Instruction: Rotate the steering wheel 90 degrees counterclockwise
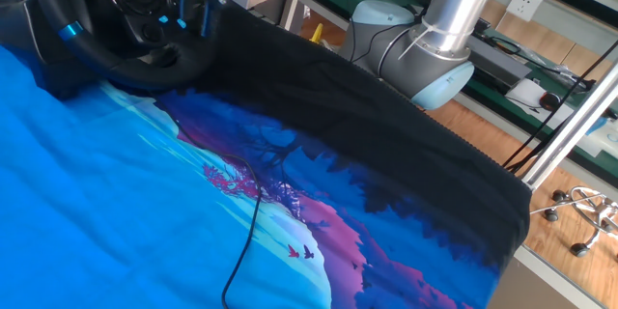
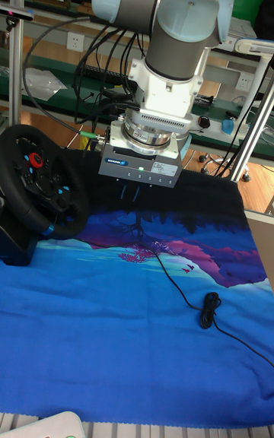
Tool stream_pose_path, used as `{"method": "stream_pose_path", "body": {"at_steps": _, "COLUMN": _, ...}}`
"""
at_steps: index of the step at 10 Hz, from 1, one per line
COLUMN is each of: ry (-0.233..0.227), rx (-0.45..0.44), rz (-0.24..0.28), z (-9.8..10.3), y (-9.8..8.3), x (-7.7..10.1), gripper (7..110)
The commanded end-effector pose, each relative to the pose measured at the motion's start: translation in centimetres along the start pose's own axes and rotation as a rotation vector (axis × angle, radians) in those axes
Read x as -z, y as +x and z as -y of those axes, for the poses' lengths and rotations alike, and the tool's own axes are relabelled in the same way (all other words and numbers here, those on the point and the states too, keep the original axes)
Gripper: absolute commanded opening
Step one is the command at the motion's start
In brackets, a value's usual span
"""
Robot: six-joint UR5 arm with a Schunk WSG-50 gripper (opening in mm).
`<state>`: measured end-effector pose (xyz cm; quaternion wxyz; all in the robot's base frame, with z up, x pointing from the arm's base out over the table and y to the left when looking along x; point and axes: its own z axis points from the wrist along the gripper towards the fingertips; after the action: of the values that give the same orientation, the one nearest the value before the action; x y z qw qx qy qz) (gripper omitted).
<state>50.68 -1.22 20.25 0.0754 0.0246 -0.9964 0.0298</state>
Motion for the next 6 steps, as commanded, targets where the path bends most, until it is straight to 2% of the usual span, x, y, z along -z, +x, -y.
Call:
{"method": "stream_pose_path", "body": {"at_steps": 1, "ry": -0.007, "rx": 0.003, "rz": -0.002, "z": -0.11, "y": 0.06, "x": 0.09, "gripper": 7}}
{"method": "stream_pose_path", "body": {"at_steps": 6, "ry": -0.019, "rx": -0.004, "rz": 0.002, "z": -0.31, "y": -0.02, "x": 0.02, "gripper": 7}}
